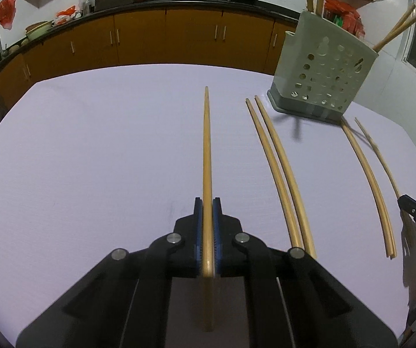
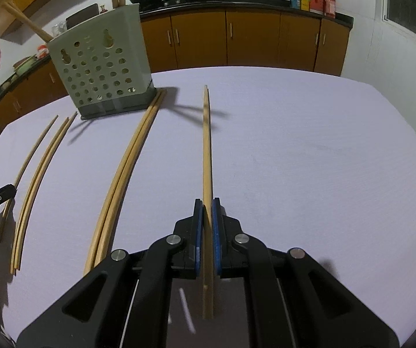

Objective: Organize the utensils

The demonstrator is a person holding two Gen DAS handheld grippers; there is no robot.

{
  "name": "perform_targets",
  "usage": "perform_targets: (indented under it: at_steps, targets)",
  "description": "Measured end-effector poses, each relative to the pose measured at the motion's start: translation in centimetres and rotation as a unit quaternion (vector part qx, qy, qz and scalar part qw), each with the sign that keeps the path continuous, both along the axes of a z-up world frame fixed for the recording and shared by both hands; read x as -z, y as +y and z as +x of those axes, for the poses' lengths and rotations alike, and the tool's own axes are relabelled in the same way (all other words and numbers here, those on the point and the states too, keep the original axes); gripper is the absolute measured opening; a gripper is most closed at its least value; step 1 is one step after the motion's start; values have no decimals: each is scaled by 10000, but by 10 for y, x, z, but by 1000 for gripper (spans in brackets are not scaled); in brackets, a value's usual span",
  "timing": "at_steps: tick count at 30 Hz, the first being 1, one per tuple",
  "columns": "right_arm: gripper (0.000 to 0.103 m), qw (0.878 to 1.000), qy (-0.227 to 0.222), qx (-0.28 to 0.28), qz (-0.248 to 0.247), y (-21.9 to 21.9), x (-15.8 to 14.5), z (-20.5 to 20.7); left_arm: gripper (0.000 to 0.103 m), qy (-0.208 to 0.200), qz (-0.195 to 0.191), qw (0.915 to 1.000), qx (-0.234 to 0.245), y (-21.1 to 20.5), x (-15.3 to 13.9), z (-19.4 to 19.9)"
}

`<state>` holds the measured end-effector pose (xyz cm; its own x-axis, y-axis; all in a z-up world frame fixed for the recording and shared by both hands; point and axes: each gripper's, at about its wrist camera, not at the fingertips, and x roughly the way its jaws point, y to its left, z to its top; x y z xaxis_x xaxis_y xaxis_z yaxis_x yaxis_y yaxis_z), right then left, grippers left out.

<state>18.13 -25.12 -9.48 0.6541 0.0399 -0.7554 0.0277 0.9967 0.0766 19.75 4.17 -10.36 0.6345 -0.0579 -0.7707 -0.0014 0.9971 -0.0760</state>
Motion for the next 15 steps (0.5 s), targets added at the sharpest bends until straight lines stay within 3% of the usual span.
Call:
perform_targets:
  at_steps: [15]
  targets:
    - [8,9999,13,-135,-69,8,0,-3,11,6,-148,9999,65,-2,0,-2]
